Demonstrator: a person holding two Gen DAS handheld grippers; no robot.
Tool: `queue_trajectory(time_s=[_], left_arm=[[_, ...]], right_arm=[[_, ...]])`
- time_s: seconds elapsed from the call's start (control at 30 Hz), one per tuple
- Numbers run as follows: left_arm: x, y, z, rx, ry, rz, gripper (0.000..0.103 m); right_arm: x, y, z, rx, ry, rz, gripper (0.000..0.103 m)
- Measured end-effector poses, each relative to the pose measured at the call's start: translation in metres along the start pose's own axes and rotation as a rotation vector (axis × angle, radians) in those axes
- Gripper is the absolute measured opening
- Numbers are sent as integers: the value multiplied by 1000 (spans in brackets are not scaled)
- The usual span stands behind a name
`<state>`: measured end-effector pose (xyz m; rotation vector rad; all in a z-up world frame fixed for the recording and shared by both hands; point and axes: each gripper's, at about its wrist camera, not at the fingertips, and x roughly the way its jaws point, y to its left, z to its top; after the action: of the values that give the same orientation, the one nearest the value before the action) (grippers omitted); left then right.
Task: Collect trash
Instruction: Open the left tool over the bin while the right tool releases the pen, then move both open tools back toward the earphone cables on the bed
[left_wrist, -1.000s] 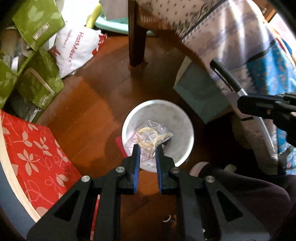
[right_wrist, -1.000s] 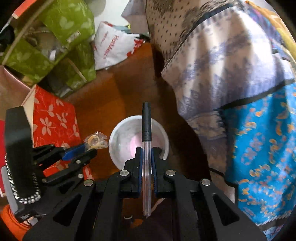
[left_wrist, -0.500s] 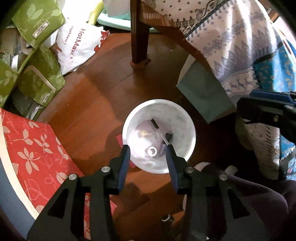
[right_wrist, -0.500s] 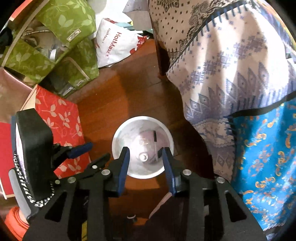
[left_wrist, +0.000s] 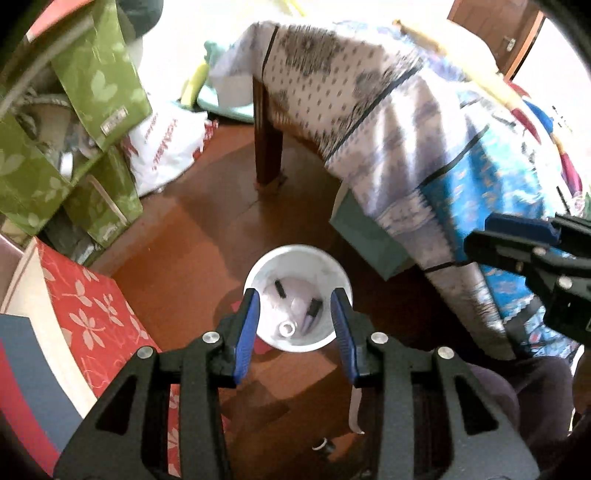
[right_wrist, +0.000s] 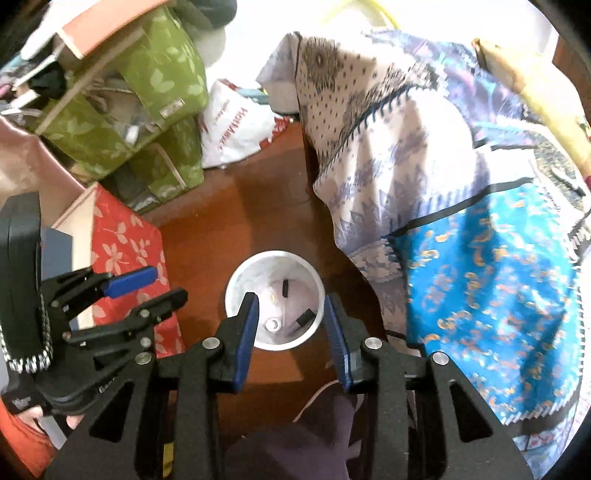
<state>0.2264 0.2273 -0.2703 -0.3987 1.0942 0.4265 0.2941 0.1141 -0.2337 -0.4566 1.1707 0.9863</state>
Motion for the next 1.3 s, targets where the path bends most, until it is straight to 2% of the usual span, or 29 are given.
queue_trajectory(time_s=[0.33, 0.43, 0.63, 0.87, 0.97, 1.17, 1.23, 1.3], left_arm=[[-75, -50, 12, 61, -142, -55, 39], [-93, -76, 18, 91, -182, -74, 39], [-112, -140, 35, 156, -225, -163, 39], [-115, -224, 52, 282, -241, -222, 40], [-111, -255, 55, 320, -236, -256, 44], [-94, -315, 60, 399, -218, -292, 45], [-85, -332, 61, 417, -203, -307, 46], [-76, -345, 63, 428, -187, -313, 48]], right_arm=[[-89, -21, -27, 68, -191, -40, 33], [-118, -36, -38, 107, -260, -82, 33], [-168, -77, -65, 190, -366, -162, 33], [-206, -132, -99, 281, -427, -265, 34], [-216, -161, -114, 335, -434, -288, 34], [-228, -219, -146, 445, -434, -339, 35], [-229, -237, -154, 471, -432, -347, 37], [-230, -252, -161, 496, -438, -365, 52]])
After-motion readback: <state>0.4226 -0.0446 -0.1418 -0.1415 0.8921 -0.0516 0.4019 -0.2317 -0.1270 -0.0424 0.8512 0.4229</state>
